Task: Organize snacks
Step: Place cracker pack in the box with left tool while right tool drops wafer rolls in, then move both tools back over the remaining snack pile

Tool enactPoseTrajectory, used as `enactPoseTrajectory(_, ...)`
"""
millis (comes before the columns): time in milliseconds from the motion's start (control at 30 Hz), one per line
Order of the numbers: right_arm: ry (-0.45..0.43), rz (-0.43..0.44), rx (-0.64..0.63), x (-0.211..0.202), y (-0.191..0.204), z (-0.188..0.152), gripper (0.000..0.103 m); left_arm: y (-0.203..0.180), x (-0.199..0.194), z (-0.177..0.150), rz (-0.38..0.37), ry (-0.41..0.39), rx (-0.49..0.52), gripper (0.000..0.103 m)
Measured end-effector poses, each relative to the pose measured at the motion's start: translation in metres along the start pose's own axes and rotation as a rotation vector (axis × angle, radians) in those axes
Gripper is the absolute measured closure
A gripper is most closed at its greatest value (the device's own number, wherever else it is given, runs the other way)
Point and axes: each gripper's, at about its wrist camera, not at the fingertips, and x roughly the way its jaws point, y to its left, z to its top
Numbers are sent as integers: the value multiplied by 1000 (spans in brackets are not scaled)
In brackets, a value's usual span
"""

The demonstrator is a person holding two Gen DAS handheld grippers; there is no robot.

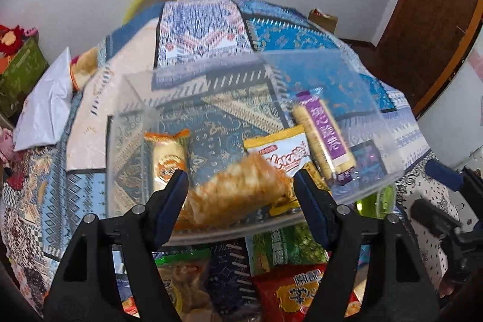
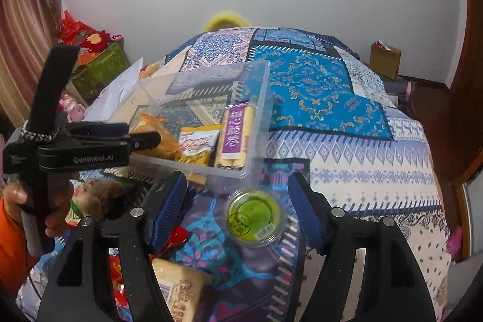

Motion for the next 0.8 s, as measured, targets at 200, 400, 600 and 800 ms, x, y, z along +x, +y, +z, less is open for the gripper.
enactPoseTrajectory(200, -16, -12, -36, -19, 17, -9, 36, 4, -50, -10, -36, -59, -9, 31)
enactPoseTrajectory(400, -9, -20, -71, -42, 37, -27, 36, 6, -91, -41, -23, -71, 21, 30)
enactPoseTrajectory(600, 24, -25, -93, -56, 56, -53, 36, 4, -114, -83, -11, -51, 57, 30)
enactPoseTrajectory(800, 70, -21, -101, -62, 69, -79, 36, 4, -121, -122, -32, -1, 47, 30)
